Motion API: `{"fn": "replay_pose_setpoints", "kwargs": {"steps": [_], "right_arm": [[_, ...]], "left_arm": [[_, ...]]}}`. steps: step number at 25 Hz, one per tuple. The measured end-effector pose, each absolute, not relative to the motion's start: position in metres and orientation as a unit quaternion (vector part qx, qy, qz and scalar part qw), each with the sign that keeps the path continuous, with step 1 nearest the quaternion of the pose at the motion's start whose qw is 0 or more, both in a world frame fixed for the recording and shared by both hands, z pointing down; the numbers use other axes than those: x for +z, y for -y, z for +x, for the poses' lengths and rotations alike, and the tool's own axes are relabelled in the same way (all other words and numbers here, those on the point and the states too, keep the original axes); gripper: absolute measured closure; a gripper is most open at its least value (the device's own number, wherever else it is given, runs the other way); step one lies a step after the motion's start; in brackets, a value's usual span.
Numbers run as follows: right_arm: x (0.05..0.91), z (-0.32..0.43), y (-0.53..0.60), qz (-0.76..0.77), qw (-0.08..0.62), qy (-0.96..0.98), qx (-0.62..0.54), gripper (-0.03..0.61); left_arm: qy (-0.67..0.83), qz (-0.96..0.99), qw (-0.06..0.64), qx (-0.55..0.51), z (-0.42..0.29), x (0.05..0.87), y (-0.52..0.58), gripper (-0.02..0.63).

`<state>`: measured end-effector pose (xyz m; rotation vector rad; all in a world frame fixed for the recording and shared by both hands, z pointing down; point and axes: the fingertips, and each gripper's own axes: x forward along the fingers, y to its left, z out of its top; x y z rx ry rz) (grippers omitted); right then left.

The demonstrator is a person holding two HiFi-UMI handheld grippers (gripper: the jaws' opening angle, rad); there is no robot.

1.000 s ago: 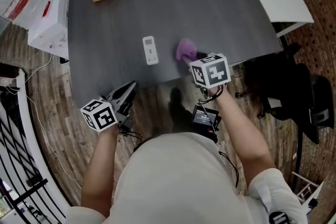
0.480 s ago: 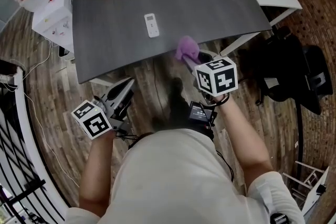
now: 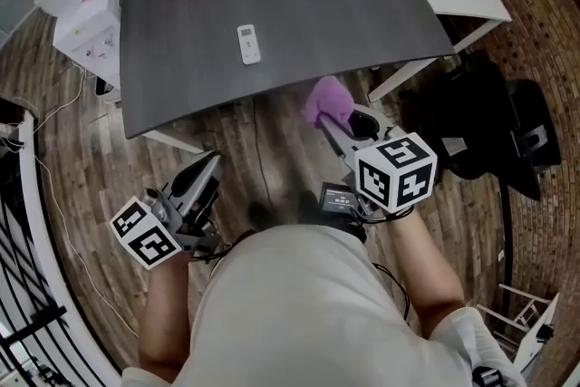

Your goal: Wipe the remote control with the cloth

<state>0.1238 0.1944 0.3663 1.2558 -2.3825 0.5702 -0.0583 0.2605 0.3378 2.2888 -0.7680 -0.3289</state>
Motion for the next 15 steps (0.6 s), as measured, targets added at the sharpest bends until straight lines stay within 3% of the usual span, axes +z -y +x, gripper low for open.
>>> {"fn": "replay_pose_setpoints", "kwargs": {"steps": [10,15], "right_arm": [[0.312,0.168,-0.220,0.447,0.115,0.859,0.221,0.454],[0.287,0.178,-0.218,0.459,0.088,0.864,0.190,0.454]], "left_arm": [[0.329,0.865,0.333,-0.180,-0.040,0.312,-0.272,0.611],[0.360,0.852,0.289,-0.247,-0.059,0.282,-0.262,0.611]]}}
